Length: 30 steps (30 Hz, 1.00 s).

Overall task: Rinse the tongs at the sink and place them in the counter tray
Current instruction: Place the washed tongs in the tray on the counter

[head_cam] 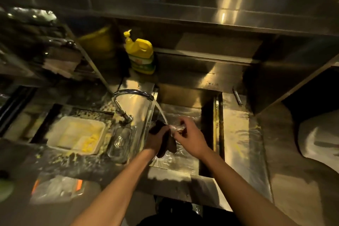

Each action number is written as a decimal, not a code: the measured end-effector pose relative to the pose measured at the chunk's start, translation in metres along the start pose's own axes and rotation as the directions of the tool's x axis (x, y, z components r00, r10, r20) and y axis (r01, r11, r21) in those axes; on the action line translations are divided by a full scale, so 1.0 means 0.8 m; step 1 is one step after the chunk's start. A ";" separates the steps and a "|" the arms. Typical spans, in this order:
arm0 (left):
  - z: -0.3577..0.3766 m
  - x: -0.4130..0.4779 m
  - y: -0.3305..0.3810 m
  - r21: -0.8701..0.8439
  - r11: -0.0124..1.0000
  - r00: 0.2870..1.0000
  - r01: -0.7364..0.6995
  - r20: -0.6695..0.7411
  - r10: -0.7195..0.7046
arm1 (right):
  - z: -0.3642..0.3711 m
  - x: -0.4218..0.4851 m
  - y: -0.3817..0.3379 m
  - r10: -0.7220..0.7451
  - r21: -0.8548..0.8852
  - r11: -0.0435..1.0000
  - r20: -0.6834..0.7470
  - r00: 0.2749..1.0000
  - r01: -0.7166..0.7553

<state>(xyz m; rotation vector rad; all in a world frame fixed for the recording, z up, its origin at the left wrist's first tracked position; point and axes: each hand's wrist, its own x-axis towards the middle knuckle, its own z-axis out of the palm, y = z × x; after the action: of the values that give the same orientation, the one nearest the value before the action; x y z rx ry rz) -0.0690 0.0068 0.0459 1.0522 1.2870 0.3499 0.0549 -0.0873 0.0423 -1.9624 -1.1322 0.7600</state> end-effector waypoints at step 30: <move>-0.202 0.144 0.000 0.209 0.961 0.980 -0.179 -0.044 0.192 | 0.205 0.149 -0.042 0.200 0.091 0.976 -0.024 0.979 -0.197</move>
<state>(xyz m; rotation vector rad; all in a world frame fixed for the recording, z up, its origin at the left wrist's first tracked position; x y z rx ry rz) -0.1784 0.1618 -0.0114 1.3516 1.3043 0.4020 -0.0352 0.0798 -0.0362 -2.0256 -0.8765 0.8637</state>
